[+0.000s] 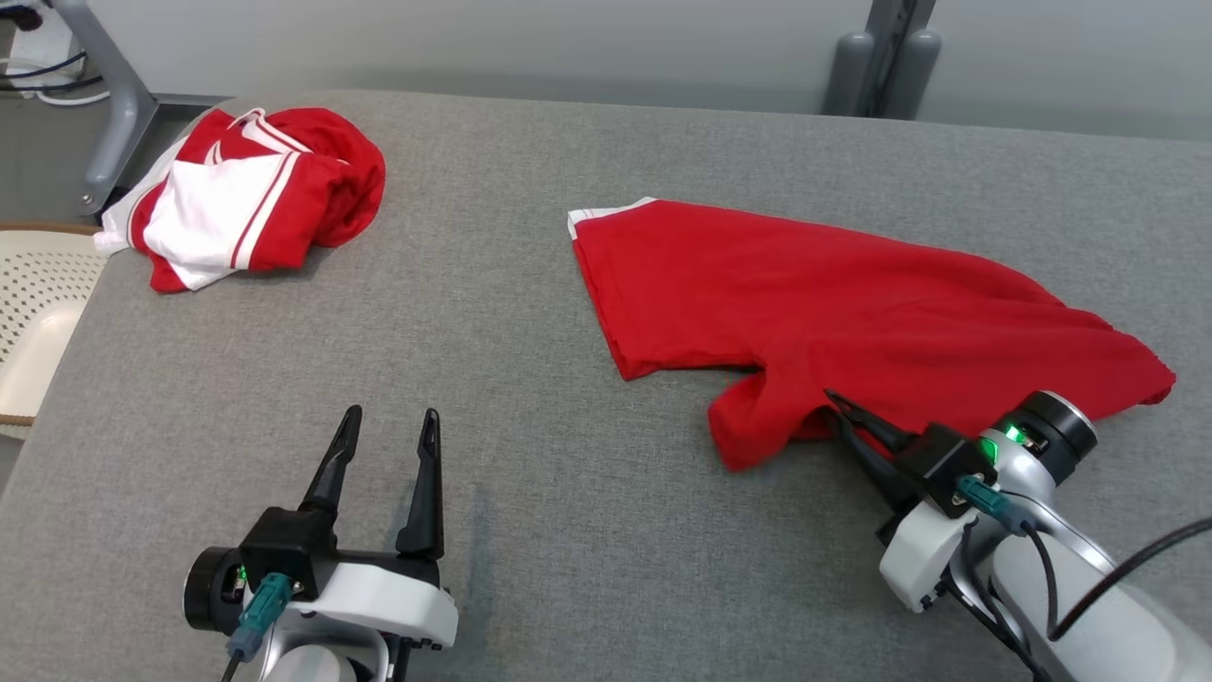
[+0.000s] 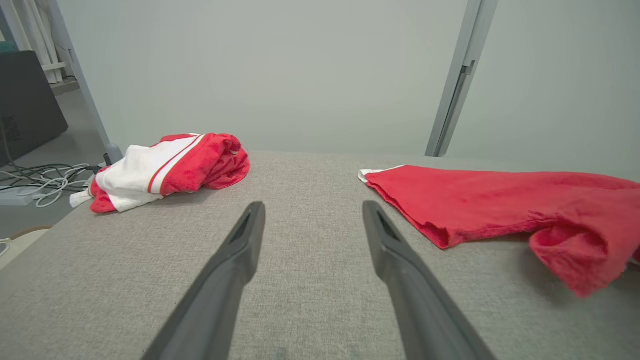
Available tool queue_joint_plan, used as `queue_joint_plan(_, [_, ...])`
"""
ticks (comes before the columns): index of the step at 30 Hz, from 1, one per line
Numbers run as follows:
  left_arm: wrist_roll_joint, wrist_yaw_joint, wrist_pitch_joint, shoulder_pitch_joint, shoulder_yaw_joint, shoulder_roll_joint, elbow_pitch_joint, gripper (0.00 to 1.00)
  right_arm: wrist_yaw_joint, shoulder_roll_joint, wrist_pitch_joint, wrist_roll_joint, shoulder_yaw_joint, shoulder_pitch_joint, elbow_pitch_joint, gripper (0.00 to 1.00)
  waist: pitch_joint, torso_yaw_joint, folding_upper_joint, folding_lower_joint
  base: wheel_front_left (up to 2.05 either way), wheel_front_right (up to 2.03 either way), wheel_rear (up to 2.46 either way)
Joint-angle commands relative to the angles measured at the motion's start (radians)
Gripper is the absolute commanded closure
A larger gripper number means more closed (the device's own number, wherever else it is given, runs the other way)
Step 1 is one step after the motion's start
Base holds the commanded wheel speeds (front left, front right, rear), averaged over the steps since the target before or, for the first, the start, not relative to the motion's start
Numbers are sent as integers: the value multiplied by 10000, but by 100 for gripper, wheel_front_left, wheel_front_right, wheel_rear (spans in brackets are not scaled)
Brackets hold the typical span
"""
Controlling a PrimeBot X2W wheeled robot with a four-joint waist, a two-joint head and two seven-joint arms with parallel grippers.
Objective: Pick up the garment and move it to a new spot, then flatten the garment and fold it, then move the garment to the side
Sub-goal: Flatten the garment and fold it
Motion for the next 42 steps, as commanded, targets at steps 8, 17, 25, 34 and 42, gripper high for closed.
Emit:
queue_joint_plan(8, [88,-64,-20,87,52,38,3,0,-1,-801,-51,600,828,427,-1515,100,-199,-448,0,0,0,0,0])
queue_joint_plan(17, [34,-88,-20,-207,-133,36,12,0,-2,-1098,-26,1038,1297,-761,-891,100,119,-131,0,0,0,0,0])
queue_joint_plan(25, [-229,36,-20,-524,-453,39,-29,0,-2,-1239,98,1914,1851,-2999,1625,100,764,651,0,0,0,0,0])
queue_joint_plan(34, [-401,165,-20,-690,-751,33,-44,0,-2,-1357,47,2944,2711,-4508,3480,66,1237,1156,0,0,0,0,0])
queue_joint_plan(42, [-270,191,-20,-698,-753,35,13,0,-2,-1288,-41,3682,3017,-5242,4488,0,1317,975,0,0,0,0,0])
